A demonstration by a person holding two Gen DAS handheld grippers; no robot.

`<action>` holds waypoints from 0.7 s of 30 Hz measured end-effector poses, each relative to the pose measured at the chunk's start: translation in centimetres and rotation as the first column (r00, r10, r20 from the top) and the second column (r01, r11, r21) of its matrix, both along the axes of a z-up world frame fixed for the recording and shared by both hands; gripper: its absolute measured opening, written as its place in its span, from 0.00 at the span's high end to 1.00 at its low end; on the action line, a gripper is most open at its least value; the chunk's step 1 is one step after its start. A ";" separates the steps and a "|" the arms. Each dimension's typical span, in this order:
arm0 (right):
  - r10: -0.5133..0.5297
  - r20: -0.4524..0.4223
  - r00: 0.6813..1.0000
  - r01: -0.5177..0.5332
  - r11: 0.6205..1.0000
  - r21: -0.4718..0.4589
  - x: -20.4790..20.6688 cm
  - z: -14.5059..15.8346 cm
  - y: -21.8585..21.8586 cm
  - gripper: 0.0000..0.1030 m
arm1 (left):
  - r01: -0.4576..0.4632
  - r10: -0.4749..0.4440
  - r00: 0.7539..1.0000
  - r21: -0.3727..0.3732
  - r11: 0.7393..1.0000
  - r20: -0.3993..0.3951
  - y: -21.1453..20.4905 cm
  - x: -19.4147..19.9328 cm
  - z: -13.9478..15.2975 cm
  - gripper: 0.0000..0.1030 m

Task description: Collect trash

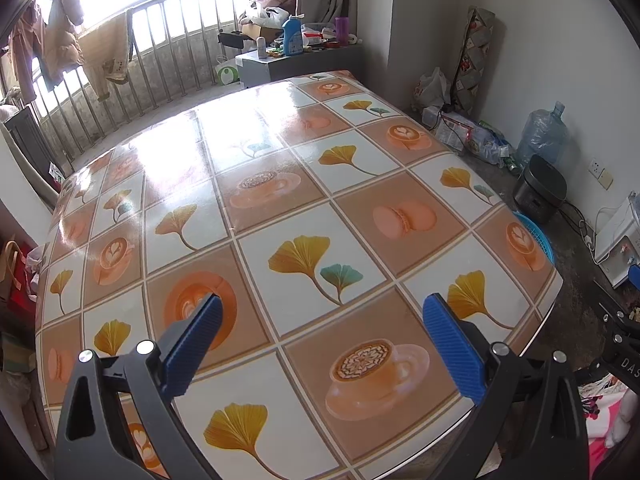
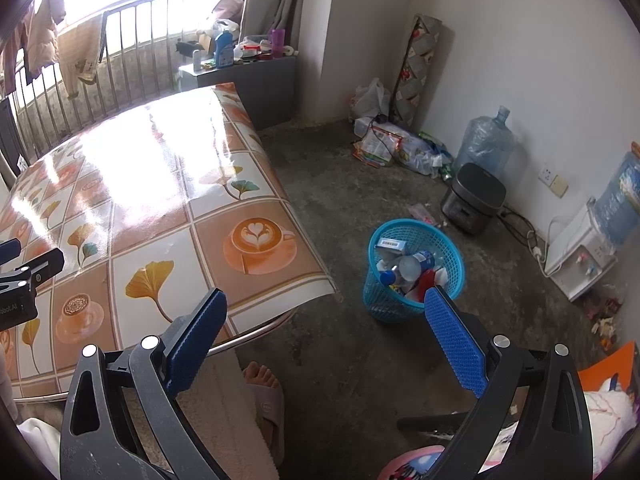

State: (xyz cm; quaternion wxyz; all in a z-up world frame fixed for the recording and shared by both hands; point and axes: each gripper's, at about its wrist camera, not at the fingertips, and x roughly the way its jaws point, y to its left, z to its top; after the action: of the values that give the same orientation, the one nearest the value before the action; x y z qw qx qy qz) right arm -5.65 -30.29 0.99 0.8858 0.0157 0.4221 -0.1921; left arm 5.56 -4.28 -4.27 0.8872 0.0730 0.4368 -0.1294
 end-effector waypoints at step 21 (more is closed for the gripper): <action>0.003 -0.002 1.000 -0.003 1.000 -0.005 0.6 0.1 0.1 0.08 | -0.008 0.008 1.000 -0.003 1.000 -0.010 0.2 0.1 -0.4 0.05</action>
State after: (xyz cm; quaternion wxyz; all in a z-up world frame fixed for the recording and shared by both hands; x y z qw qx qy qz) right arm -5.05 -30.15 1.07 0.8858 0.0128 0.4224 -0.1918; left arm 5.64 -4.11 -4.63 0.8857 0.0691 0.4413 -0.1269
